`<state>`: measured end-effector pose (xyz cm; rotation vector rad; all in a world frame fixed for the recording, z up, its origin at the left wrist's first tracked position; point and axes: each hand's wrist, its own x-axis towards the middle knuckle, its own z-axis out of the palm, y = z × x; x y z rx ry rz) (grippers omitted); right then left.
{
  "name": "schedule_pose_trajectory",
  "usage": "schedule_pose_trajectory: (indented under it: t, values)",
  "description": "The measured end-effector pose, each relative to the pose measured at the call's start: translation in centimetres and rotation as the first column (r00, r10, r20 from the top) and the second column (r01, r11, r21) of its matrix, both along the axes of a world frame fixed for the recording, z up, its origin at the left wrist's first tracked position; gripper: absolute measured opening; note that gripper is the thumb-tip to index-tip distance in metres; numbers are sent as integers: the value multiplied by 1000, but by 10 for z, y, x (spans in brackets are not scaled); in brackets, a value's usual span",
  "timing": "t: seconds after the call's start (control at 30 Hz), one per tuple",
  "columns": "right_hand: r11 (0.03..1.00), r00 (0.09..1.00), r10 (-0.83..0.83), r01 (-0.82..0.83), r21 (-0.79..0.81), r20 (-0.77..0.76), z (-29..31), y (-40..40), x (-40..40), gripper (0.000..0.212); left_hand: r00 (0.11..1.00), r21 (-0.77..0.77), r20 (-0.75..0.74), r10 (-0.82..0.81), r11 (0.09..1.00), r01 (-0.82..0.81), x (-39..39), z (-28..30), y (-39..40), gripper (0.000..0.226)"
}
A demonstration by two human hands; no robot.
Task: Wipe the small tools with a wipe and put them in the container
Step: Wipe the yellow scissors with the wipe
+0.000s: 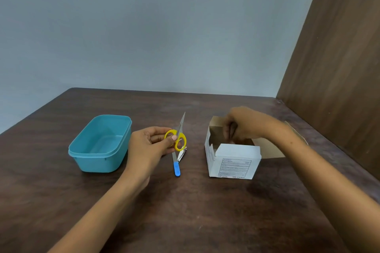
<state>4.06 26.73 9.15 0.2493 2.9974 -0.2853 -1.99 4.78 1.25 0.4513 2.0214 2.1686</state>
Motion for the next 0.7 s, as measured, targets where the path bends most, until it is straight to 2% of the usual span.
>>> schedule_pose_trajectory:
  t: [0.1, 0.23, 0.33, 0.4, 0.43, 0.5, 0.6, 0.7]
  values:
    - [974, 988, -62, 29, -224, -143, 8, 6, 14, 16, 1000, 18, 5, 2, 1000, -2, -2, 0, -1, 17]
    - [860, 941, -236, 87, -504, -241, 8, 1, 29, 21, 1000, 30, 6, -9, 999, 9, -1, 2, -2, 17]
    - [727, 872, -382, 78, -683, -306, 6, -14, 33, 16, 1000, 27, -3, -15, 1000, 15, 1, 2, -4, 17]
    - [678, 798, -452, 18, -735, -398, 2, -32, 30, 16, 1000, 29, -12, -15, 999, 16, 3, 3, -7, 16]
    - [686, 755, -468, -18, -727, -460, -2, -43, 27, 16, 1000, 30, -13, -18, 999, 18, 4, 4, -8, 16]
    - [774, 677, -424, -74, -629, -602, -13, -72, 18, 16, 1000, 42, -7, -6, 999, 6, 5, 7, -12, 15]
    - [922, 581, -247, -105, -373, -776, -35, -112, 5, 14, 999, 53, -1, 38, 998, -38, 6, 10, -19, 14]
    - [972, 474, -101, -140, -188, -874, -56, -128, -3, 16, 998, 36, -12, 62, 997, -61, 13, 3, -30, 17]
